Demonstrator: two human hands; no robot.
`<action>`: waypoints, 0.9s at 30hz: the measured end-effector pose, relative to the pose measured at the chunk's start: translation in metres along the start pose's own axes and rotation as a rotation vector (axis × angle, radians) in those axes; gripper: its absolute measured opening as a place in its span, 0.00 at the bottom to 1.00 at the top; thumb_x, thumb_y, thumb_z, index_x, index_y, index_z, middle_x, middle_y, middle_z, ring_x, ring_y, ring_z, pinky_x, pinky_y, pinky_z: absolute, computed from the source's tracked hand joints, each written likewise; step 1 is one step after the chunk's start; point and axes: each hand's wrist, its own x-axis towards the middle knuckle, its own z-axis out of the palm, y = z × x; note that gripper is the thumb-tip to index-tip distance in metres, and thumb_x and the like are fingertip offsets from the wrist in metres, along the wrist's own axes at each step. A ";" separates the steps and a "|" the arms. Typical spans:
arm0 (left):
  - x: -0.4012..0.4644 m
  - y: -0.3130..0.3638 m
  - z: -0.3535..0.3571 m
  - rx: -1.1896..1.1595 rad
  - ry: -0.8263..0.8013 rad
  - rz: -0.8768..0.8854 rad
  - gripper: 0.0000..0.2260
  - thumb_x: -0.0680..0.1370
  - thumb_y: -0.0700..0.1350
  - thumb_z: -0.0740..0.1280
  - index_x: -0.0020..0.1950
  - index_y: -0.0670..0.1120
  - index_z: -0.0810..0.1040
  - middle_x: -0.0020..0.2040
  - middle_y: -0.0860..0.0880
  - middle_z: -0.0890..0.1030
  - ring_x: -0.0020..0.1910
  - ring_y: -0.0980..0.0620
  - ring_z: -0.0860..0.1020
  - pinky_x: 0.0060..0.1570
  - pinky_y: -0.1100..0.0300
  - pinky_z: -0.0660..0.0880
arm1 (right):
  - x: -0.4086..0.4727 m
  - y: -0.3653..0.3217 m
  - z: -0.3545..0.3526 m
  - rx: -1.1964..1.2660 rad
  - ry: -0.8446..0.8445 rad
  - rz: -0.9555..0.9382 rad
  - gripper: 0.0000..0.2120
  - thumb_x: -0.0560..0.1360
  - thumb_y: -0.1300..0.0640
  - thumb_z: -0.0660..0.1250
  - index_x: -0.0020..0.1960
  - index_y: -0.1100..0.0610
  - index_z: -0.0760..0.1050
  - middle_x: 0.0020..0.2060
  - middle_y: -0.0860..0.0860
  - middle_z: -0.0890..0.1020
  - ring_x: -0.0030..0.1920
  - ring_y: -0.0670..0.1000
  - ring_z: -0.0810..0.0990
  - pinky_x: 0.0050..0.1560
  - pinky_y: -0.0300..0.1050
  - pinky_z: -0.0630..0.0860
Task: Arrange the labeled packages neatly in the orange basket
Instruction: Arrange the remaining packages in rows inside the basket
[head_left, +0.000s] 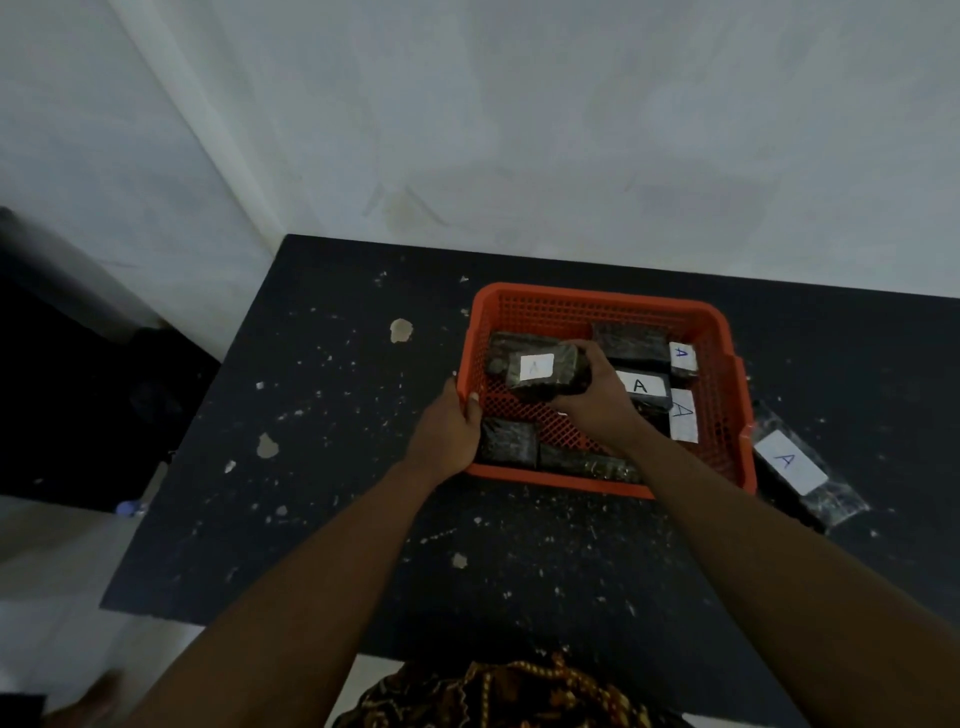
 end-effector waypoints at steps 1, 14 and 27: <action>0.000 0.000 0.000 0.004 0.002 0.001 0.11 0.83 0.49 0.56 0.62 0.45 0.70 0.46 0.52 0.76 0.43 0.54 0.76 0.45 0.60 0.69 | 0.000 0.002 0.000 -0.020 0.005 0.015 0.30 0.66 0.69 0.74 0.61 0.50 0.67 0.52 0.47 0.78 0.53 0.48 0.79 0.43 0.36 0.77; -0.001 0.000 0.001 0.005 0.020 -0.026 0.12 0.83 0.49 0.56 0.62 0.44 0.70 0.50 0.49 0.78 0.49 0.50 0.78 0.49 0.58 0.71 | 0.002 0.018 0.020 -0.269 -0.025 0.099 0.35 0.67 0.63 0.75 0.67 0.51 0.61 0.63 0.60 0.70 0.62 0.61 0.72 0.63 0.58 0.72; -0.001 0.000 0.002 -0.020 0.010 -0.024 0.12 0.83 0.49 0.56 0.63 0.45 0.70 0.54 0.46 0.79 0.52 0.48 0.78 0.54 0.52 0.75 | 0.003 0.018 0.027 -0.411 0.005 0.106 0.29 0.72 0.51 0.72 0.70 0.55 0.66 0.65 0.59 0.73 0.61 0.58 0.74 0.61 0.49 0.72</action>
